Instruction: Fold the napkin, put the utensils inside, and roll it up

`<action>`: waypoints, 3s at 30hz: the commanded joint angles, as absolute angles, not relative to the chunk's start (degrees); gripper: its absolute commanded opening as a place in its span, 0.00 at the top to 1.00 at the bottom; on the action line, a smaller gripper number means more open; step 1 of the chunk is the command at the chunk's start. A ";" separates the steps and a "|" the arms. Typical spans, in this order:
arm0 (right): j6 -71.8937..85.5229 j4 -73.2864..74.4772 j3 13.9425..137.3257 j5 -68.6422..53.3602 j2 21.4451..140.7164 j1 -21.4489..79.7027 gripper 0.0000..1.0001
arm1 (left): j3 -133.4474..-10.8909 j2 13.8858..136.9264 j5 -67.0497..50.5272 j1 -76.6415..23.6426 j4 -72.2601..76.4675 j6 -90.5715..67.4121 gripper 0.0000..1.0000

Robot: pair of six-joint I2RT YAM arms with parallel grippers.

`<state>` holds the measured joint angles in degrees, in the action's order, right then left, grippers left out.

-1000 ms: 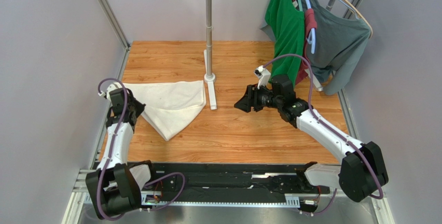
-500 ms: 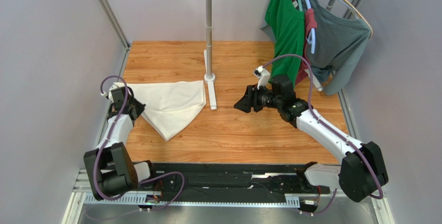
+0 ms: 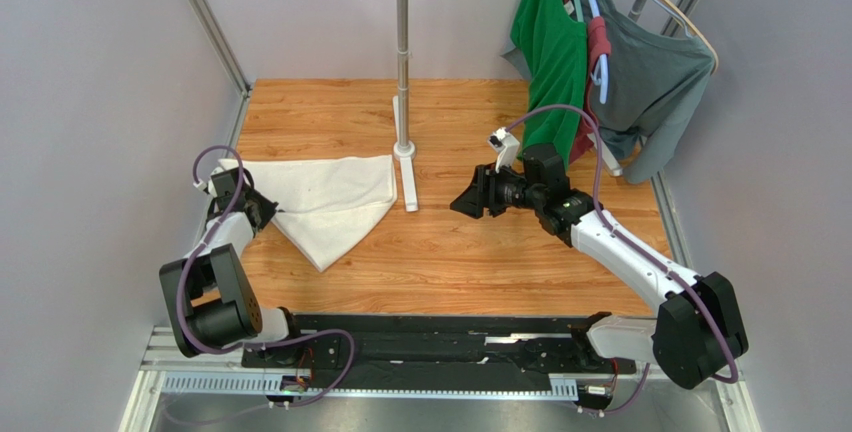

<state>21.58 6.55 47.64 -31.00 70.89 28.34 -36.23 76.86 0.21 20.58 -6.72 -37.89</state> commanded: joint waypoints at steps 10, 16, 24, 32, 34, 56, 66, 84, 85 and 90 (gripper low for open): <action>21.80 3.78 47.37 -32.78 71.72 28.13 0.44 | -39.37 80.33 -6.60 22.06 -0.53 -35.86 1.00; 21.80 3.60 47.37 -33.05 71.63 28.13 0.44 | -39.81 80.77 -4.23 23.90 -4.12 -37.52 1.00; 21.88 3.60 47.37 -33.75 72.16 28.12 0.44 | -43.06 85.07 -4.57 24.43 -9.05 -37.44 0.86; 24.34 1.42 48.34 -36.46 74.52 28.21 0.43 | -43.77 81.83 -4.13 24.43 -10.54 -38.14 0.44; 27.05 0.53 48.25 -37.44 76.28 28.56 0.43 | -43.86 80.16 -2.91 24.52 -11.95 -38.49 0.35; 52.81 -18.27 67.05 -29.18 114.77 48.77 0.42 | -43.51 77.87 0.44 24.70 -13.28 -43.68 0.21; 65.64 -23.64 67.50 -18.47 122.16 55.19 0.44 | -42.98 77.70 -5.00 24.70 -9.93 -46.05 0.21; 78.22 -21.36 69.61 -7.30 130.16 58.09 0.57 | -39.82 71.63 -9.23 24.70 -6.42 -49.75 0.21; 78.31 -21.18 69.52 -7.03 130.43 58.18 0.59 | -39.81 71.80 -9.32 24.78 -6.07 -49.92 0.21; 79.89 -19.95 69.08 -6.59 131.66 58.45 0.69 | -39.73 73.12 -10.19 24.70 -5.54 -50.27 0.21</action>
